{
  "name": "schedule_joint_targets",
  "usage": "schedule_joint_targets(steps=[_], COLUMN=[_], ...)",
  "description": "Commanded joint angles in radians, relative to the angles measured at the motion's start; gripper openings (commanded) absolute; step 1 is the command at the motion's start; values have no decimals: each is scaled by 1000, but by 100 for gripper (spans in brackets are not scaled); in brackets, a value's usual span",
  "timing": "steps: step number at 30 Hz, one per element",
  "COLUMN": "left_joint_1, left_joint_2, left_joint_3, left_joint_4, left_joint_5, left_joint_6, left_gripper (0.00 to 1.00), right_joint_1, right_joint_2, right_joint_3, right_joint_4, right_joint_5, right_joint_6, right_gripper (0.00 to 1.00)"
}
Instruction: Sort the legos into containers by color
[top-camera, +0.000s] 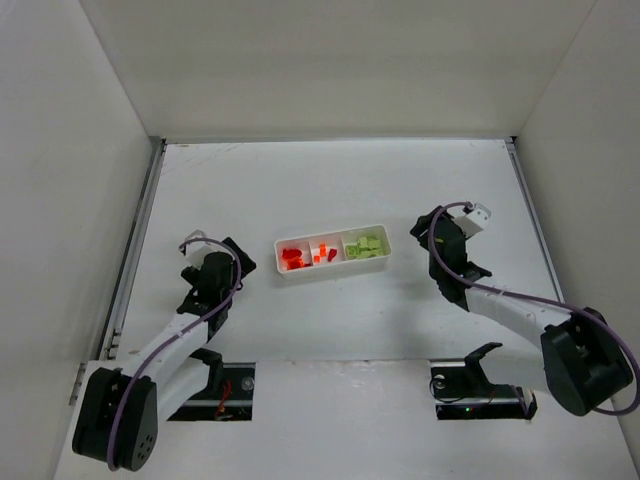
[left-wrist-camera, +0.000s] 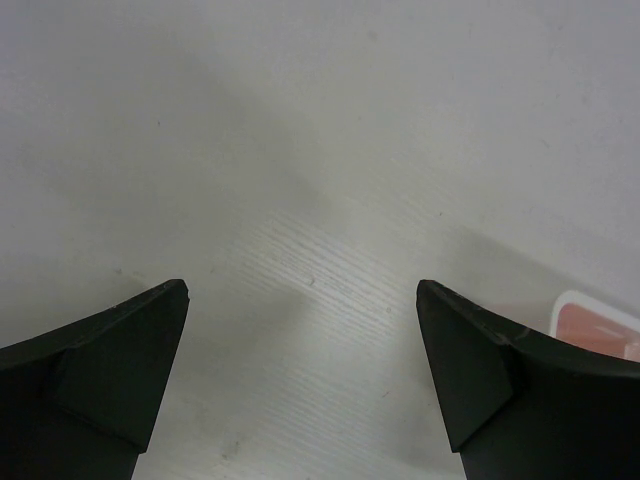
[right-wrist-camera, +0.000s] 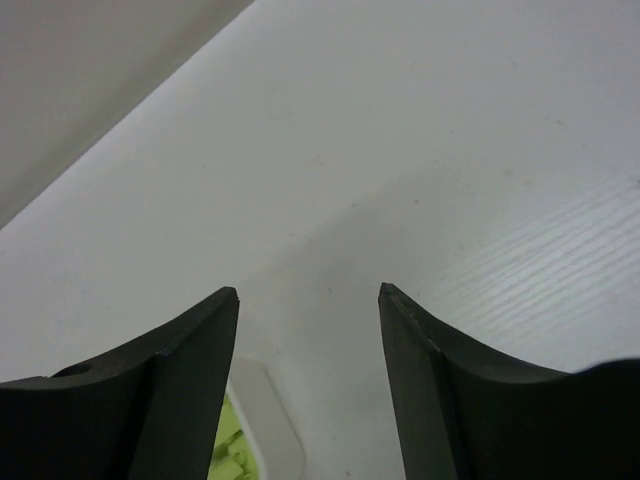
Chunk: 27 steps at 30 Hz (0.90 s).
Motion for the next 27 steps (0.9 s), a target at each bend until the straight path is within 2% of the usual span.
schedule_joint_targets(steps=[1, 7, 27], left_joint_1=[-23, -48, -51], left_joint_2=[29, -2, 72], left_joint_3=[-10, -20, -6], left_joint_4=[93, 110, 136], left_joint_5=[38, 11, 18], left_joint_6=[-14, 14, 32], left_gripper=[100, 100, 100], right_joint_1=[-5, -8, -14], right_joint_2=[44, 47, 75], right_joint_3=[12, 6, 12], right_joint_4=[29, 40, 69], right_joint_5=[-2, -5, -100], right_joint_6=[54, 57, 60], right_gripper=[68, 75, 75])
